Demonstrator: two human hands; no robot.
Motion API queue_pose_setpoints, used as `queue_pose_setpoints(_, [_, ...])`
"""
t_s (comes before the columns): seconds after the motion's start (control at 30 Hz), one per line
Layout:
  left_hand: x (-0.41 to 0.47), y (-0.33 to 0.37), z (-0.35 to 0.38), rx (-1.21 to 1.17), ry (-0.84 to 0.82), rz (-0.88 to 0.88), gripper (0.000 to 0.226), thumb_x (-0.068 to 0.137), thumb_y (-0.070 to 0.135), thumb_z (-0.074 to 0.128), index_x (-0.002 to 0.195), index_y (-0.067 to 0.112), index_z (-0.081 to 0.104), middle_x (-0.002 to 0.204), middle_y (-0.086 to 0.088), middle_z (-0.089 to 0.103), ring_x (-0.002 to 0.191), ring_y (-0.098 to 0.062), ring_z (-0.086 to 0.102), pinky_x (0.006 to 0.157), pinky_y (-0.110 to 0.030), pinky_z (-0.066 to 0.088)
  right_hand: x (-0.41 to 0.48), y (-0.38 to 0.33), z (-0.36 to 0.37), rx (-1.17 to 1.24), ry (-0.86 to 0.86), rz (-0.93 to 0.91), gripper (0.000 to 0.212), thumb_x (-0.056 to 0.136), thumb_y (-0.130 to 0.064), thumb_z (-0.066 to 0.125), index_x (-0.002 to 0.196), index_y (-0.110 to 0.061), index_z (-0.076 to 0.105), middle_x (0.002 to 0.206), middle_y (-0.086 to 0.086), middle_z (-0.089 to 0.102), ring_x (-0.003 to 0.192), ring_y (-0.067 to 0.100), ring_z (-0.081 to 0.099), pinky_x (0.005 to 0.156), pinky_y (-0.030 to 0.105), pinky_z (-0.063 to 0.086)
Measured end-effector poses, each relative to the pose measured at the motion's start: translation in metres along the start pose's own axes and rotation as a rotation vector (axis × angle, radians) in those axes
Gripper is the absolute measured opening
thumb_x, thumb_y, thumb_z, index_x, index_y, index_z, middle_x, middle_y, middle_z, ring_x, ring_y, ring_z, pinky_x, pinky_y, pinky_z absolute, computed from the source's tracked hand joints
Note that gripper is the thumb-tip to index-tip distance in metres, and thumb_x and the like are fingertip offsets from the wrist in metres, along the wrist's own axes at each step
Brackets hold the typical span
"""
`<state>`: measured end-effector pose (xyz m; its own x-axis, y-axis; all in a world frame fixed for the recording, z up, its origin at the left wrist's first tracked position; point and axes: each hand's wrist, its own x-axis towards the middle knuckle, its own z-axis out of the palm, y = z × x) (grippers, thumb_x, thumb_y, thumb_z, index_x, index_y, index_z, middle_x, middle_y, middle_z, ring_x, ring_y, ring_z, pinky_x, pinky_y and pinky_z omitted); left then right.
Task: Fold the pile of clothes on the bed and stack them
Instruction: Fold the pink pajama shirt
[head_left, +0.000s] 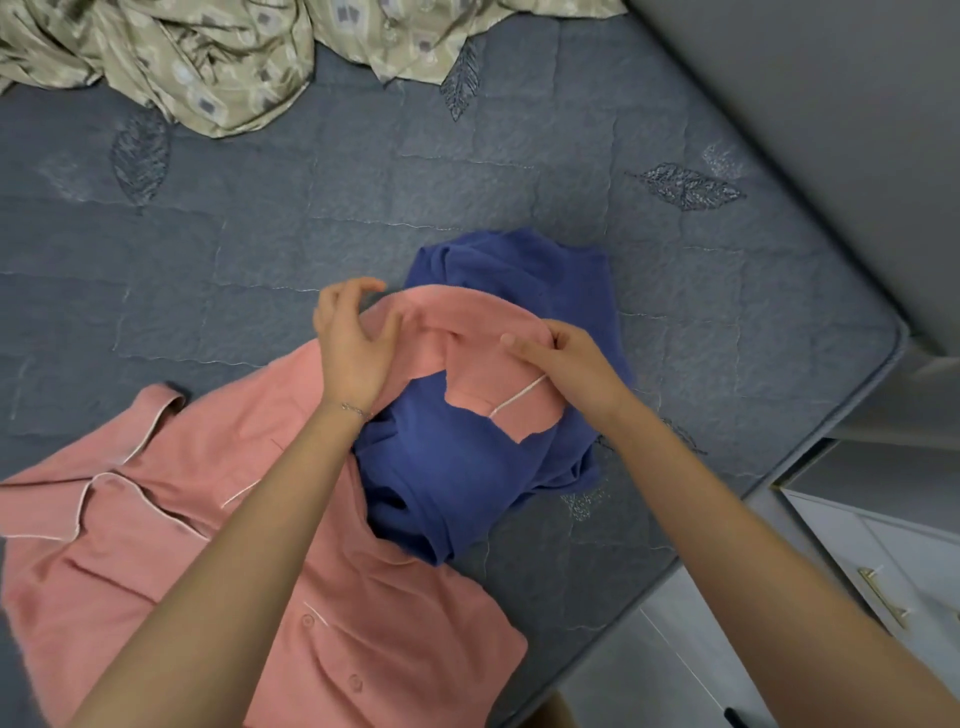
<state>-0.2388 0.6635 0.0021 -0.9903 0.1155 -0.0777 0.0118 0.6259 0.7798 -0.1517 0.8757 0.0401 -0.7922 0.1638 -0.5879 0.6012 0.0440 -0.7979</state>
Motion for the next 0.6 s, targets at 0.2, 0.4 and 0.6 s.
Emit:
queue_pose_setpoints(0.2, [-0.052,0.029,-0.028,-0.554,-0.383,-0.167,0.014,0.089,0.015,0.066,0.101,0.017,0.058,0.098,0.008,0.065,0.091,-0.001,0.063,0.082,-0.018,0.047,-0.001,-0.013,0.057,0.055,-0.036,0.02,0.018,0.097,-0.031,0.06,0.091,-0.015,0.066,0.089,-0.003,0.067,0.082,0.01,0.062,0.072,0.022,0.051])
queue_pose_setpoints(0.4, [-0.09,-0.015,-0.065,-0.612,-0.292,-0.298,0.039,0.092,-0.004,0.058,0.128,0.001,0.044,0.119,-0.001,0.056,0.101,0.005,0.059,0.084,-0.013,0.047,-0.017,-0.007,0.141,0.258,-0.263,0.118,0.041,0.103,-0.037,0.043,0.122,-0.006,0.061,0.118,0.016,0.068,0.107,0.03,0.067,0.091,0.045,0.053])
queue_pose_setpoints(0.6, [-0.121,-0.1,-0.131,-0.483,0.175,-0.56,0.006,0.099,0.012,0.052,0.098,0.018,0.05,0.098,-0.005,0.057,0.088,-0.014,0.054,0.083,-0.025,0.042,-0.039,0.016,0.216,-0.282,-0.177,-0.194,0.035,0.101,-0.012,0.052,0.135,-0.009,0.054,0.138,0.006,0.054,0.126,0.016,0.05,0.109,0.029,0.038])
